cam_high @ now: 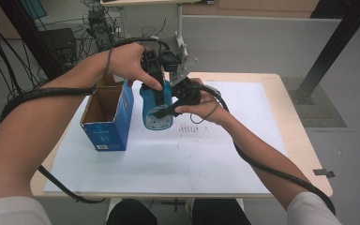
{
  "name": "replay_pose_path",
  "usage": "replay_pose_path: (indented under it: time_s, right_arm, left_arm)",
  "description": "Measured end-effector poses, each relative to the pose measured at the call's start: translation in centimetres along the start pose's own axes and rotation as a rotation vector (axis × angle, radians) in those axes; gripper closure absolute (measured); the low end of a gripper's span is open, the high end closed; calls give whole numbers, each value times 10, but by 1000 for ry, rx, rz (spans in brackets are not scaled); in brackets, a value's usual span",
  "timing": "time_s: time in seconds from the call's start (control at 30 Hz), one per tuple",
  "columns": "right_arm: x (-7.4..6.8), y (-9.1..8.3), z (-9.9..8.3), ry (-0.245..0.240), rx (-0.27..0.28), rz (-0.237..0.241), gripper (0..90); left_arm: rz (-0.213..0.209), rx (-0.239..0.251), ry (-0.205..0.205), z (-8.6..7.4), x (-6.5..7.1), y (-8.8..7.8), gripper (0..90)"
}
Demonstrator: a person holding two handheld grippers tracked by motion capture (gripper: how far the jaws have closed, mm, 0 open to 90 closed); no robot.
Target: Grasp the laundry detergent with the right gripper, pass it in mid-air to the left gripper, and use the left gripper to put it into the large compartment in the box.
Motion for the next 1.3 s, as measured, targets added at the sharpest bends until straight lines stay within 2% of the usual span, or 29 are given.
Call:
replay_pose_path:
  time_s: [0.6,1.3]
  right_arm:
    - [1,0,-1,9,12,-8,420]
    - [1,-3,-1,10,19,-6,415]
  left_arm:
    - [-4,10,-5,0,0,-1,364]
    - [7,-9,0,4,1,-1,364]
Point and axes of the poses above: each handheld gripper's, and its own axes: y roughly forward along the jaws, z roughly out of its top, x roughly to its right, the point moved 9 cm from there along y, roughly forward along the jaws, and after that the axes turned 7 degrees about -z, right-handed, at the moved point
